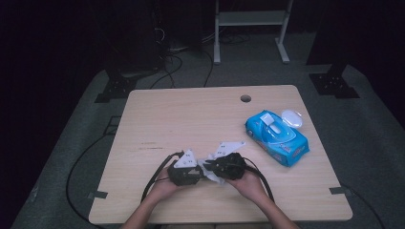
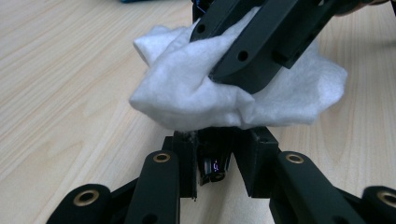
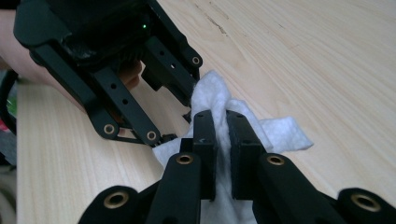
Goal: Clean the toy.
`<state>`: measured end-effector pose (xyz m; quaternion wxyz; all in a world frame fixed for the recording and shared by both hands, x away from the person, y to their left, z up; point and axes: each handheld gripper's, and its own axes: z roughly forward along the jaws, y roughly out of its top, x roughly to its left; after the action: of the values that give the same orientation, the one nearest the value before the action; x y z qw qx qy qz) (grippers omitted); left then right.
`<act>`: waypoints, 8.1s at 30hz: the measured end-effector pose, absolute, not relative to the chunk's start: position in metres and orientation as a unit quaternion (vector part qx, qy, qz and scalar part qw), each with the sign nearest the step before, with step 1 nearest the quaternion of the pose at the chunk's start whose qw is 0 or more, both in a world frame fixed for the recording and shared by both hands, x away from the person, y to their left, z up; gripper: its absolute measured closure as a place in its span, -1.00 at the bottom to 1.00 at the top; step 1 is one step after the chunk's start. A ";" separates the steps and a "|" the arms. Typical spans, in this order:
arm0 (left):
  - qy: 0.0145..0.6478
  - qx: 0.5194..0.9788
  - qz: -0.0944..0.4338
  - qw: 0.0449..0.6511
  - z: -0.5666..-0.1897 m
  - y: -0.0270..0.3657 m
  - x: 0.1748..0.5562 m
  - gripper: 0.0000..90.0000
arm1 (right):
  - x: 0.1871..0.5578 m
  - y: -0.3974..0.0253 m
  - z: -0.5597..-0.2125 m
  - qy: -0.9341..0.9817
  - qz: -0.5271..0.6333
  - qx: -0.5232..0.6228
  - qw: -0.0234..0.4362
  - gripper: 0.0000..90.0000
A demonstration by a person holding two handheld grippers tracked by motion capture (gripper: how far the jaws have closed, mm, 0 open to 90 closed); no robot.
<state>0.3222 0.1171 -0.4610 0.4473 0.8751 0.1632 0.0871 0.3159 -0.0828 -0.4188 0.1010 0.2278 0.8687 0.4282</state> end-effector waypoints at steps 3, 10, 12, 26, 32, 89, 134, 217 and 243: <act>0.160 0.876 0.090 0.446 -0.461 0.117 0.322 0.57 | 0.321 -0.096 -0.418 0.864 0.424 0.248 0.109 0.84; 0.168 0.874 0.089 0.447 -0.461 0.115 0.324 0.54 | 0.324 -0.110 -0.420 0.853 0.426 0.276 0.120 0.84; 0.169 0.877 0.083 0.442 -0.462 0.113 0.324 0.45 | 0.323 -0.106 -0.420 0.856 0.425 0.270 0.119 0.84; 0.158 0.881 0.087 0.437 -0.463 0.112 0.323 0.49 | 0.320 -0.102 -0.418 0.858 0.424 0.265 0.122 0.84; 0.164 0.877 0.080 0.444 -0.464 0.111 0.324 0.49 | 0.320 -0.100 -0.417 0.847 0.451 0.267 0.089 0.83; 0.156 0.883 0.092 0.434 -0.463 0.115 0.324 0.54 | 0.336 -0.140 -0.420 0.846 0.413 0.299 0.156 0.82; 0.161 0.879 0.084 0.441 -0.465 0.115 0.326 0.54 | 0.331 -0.115 -0.421 0.853 0.417 0.281 0.139 0.83; 0.168 0.880 0.099 0.433 -0.464 0.125 0.331 0.55 | 0.339 -0.174 -0.418 0.814 0.439 0.353 0.141 0.83; 0.171 0.879 0.095 0.436 -0.464 0.127 0.333 0.55 | 0.343 -0.175 -0.418 0.805 0.462 0.354 0.117 0.82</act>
<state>0.3328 0.1274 -0.4642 0.4356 0.8786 0.1713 0.0952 0.3430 -0.1746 -0.4179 0.1166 0.3536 0.8048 0.4623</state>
